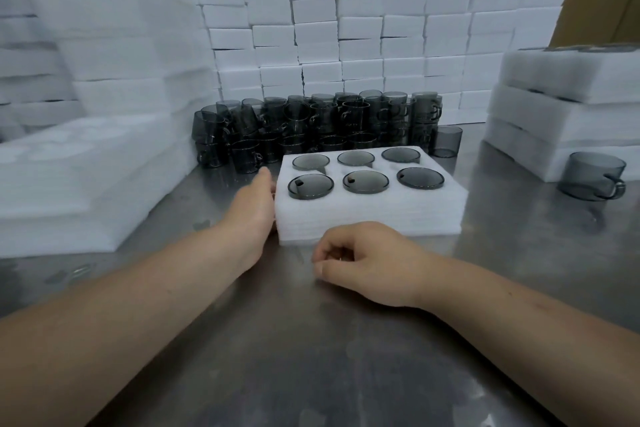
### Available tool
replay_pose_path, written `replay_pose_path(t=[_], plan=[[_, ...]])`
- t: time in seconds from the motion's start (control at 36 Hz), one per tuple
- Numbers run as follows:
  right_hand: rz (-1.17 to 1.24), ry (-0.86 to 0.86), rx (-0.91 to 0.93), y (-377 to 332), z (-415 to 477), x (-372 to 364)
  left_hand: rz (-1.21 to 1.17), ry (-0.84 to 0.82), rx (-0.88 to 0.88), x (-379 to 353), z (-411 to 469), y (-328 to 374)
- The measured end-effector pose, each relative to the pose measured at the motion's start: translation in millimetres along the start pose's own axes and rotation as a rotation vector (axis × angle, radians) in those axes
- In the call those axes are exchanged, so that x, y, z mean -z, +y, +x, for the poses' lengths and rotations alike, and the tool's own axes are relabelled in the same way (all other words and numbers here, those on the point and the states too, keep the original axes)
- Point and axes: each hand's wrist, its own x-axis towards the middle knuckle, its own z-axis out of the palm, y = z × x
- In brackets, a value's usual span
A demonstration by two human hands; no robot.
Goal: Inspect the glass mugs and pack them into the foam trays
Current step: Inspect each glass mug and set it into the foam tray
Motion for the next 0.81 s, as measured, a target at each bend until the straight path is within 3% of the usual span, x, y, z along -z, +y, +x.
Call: replay_pose_path(t=[0.08,0.17,0.25,0.36,0.42,0.64,0.81], plan=[[0.081,0.012,-0.040,1.6,0.7,0.1,0.042,-0.059,0.022,6.6,9.6,6.7],[0.151,0.020,-0.077,3.8,2.1,-0.7,0.232,-0.105,-0.024,14.3,22.8,10.7],[0.260,0.036,-0.111,6.8,4.1,0.1,0.591,-0.071,-0.219,23.4,42.1,11.0],[0.481,0.089,-0.174,9.2,6.6,3.1,1.262,-0.078,-0.524,30.7,65.3,14.7],[0.492,0.085,-0.180,10.0,7.5,2.8,1.418,-0.077,-0.552,31.1,80.3,17.1],[0.544,0.065,-0.163,11.6,7.6,1.4,1.572,-0.102,-0.344,33.0,130.7,19.8],[0.544,0.060,-0.163,13.2,7.4,2.0,1.485,-0.102,-0.312,27.8,141.6,15.5]])
